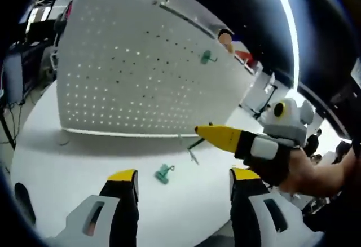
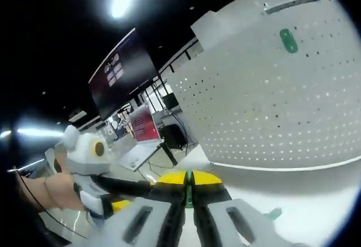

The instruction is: Insert the hook assembly into the mounting plate slot until the hook locks in place.

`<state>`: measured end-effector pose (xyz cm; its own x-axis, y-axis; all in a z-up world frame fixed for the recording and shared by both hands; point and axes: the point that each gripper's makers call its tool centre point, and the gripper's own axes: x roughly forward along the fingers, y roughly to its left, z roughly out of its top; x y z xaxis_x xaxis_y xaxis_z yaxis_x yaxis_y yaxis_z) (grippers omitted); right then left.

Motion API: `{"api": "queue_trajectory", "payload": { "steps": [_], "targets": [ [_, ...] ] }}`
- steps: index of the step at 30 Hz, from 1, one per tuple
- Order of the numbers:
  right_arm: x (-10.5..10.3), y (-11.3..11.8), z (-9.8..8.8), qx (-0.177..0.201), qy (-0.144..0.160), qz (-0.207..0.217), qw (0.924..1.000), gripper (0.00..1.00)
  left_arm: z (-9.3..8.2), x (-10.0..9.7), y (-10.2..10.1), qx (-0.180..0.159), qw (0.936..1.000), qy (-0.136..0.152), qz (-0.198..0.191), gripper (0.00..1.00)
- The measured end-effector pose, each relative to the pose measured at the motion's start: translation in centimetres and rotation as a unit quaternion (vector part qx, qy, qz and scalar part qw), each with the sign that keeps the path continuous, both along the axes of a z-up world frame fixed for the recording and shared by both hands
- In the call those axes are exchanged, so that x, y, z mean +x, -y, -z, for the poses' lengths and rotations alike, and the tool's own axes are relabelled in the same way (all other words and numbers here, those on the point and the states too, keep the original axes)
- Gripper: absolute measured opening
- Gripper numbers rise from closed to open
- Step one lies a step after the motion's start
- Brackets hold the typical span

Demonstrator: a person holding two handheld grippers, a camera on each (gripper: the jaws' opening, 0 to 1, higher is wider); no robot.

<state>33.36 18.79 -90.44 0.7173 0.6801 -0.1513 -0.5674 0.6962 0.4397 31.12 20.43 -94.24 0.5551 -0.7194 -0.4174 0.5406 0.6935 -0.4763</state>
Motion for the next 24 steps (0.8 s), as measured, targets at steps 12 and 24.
{"api": "queue_trajectory", "payload": {
  "steps": [12,24],
  "targets": [
    [-1.0,-1.4,-1.1,0.028,0.011,0.006,0.9995,0.00,-1.3,-0.3,0.4,-0.079,0.9963,-0.028,-0.019,0.24],
    [-1.5,-2.1,-2.6,0.042,0.032,0.009,0.9985,0.00,-2.1,-0.3,0.5,-0.118,0.9918,-0.043,-0.026,0.06]
  ]
}}
